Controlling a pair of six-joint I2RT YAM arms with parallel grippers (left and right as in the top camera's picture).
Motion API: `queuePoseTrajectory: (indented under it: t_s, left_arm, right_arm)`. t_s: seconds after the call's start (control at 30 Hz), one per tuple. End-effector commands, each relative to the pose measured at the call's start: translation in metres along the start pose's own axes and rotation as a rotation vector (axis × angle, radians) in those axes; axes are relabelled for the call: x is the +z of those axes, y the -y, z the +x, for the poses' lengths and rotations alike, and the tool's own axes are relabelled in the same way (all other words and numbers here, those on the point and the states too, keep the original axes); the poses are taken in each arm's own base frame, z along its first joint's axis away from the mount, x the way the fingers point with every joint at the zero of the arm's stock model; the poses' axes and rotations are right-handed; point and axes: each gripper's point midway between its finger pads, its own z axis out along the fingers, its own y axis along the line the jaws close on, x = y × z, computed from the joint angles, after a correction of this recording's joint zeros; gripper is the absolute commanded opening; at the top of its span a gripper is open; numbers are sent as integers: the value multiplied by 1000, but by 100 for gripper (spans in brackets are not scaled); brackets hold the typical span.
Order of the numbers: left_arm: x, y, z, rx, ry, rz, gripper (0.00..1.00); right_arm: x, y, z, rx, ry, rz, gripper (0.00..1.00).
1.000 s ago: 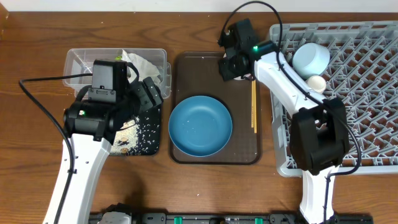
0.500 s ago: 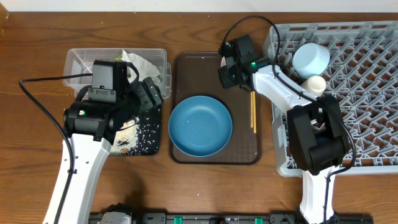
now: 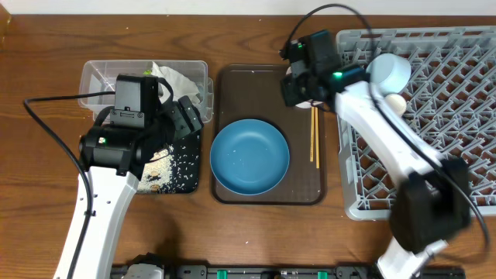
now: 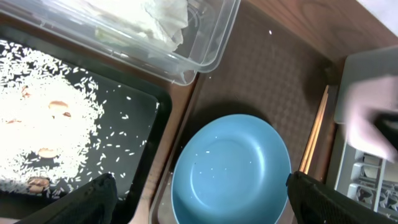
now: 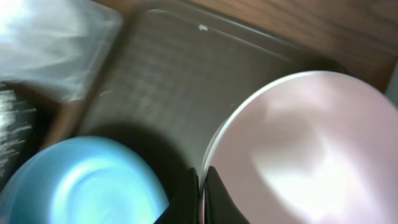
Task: Sort waste into correct bins and load items into the dishwasher rack
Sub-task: 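Carry the pink bowl right into the rack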
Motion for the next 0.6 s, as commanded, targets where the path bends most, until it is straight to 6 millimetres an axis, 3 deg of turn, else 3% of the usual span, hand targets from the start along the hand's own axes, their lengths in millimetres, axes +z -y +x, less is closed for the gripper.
queuePoseTrajectory:
  t_s: [0.0, 0.07, 0.27, 0.43, 0.57]
  left_arm:
    - [-4, 2, -7, 4, 19, 3, 90]
    - [-4, 2, -7, 5, 19, 3, 90]
    - [-4, 2, -7, 5, 19, 3, 90]
    - [-4, 2, -7, 5, 19, 3, 90]
    - [-4, 2, -7, 5, 19, 3, 90]
  right_arm:
    - [-56, -27, -4, -8, 42, -103, 1]
    - [-87, -32, 12, 16, 8, -145, 1]
    - [-144, -45, 39, 23, -23, -330, 1]
    - [-181, -38, 48, 64, 8, -480, 1]
    - [-198, -29, 53, 104, 47, -599, 1]
